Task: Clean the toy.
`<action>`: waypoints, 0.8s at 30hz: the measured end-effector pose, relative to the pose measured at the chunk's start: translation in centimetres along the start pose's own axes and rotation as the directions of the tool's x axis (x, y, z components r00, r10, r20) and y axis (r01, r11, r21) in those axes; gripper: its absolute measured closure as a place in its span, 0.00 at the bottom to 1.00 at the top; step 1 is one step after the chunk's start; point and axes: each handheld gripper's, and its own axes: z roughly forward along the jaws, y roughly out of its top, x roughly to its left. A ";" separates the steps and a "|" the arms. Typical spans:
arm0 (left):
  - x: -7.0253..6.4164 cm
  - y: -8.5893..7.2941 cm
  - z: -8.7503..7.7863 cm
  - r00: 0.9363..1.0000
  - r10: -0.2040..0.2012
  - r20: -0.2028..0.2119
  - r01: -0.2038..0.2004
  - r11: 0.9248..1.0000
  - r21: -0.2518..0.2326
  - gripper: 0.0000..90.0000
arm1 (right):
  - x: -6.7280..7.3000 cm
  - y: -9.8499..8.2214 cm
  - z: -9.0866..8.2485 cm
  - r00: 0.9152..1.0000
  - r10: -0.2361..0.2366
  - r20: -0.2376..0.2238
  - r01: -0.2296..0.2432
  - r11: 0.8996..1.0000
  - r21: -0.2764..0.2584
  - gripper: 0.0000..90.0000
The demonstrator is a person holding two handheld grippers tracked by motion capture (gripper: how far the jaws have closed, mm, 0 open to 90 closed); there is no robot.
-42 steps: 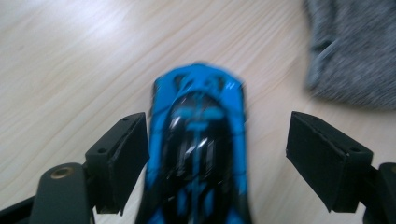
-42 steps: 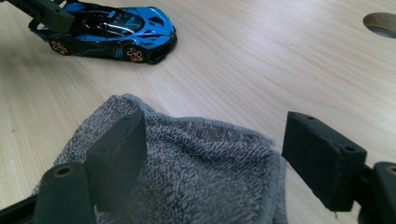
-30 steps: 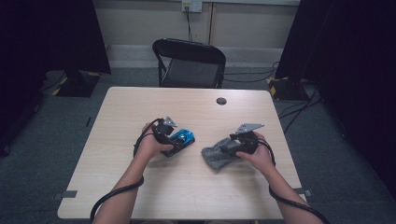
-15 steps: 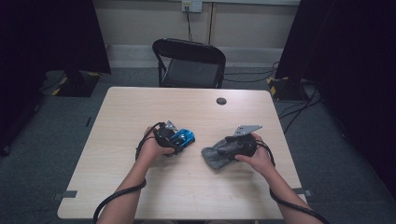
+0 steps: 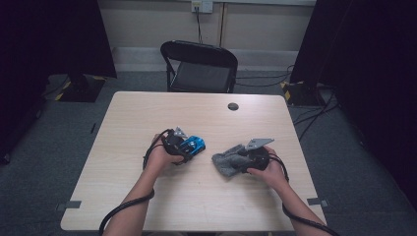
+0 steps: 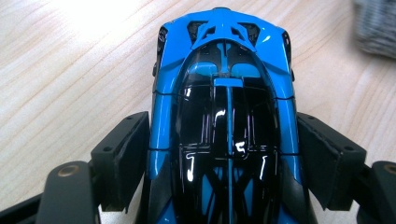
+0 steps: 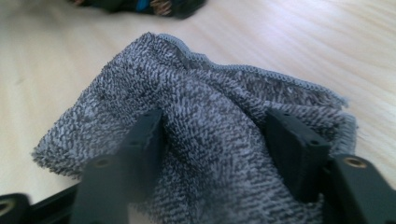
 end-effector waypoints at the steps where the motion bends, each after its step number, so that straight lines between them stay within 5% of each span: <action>1: 0.0 0.0 0.0 1.000 0.000 -0.001 0.000 1.000 -0.003 0.26 | 0.0 0.0 0.1 1.000 0.016 0.012 -0.016 1.000 -0.008 0.47; 5: 0.0 -0.2 0.0 1.000 0.000 -0.008 0.000 1.000 -0.018 0.26 | -0.2 0.4 0.9 0.993 0.087 0.084 -0.083 0.996 -0.042 0.56; 9: -0.1 -0.5 0.0 1.000 -0.002 -0.003 0.001 0.999 -0.034 0.26 | -0.5 1.0 1.8 0.975 0.166 0.147 -0.156 0.985 -0.076 0.53; 10: 0.1 -0.5 -0.1 1.000 0.012 -0.002 -0.012 0.999 -0.030 0.26 | -0.6 1.2 2.0 0.976 0.166 0.138 -0.157 0.985 -0.075 0.50; 13: 0.0 -0.6 -0.2 1.000 0.008 0.003 -0.008 0.999 -0.036 0.27 | -0.6 1.8 2.2 0.987 0.109 0.121 -0.104 0.993 -0.051 0.43; 22: 0.0 -0.4 -0.1 1.000 0.012 0.004 -0.011 1.000 -0.027 0.28 | -0.8 2.3 0.9 0.997 0.044 0.061 -0.041 0.997 -0.058 0.32; 24: 0.1 -0.3 0.0 1.000 0.013 0.009 -0.012 0.999 -0.030 0.28 | -1.1 2.4 0.4 0.999 -0.003 0.052 0.006 0.999 -0.050 0.32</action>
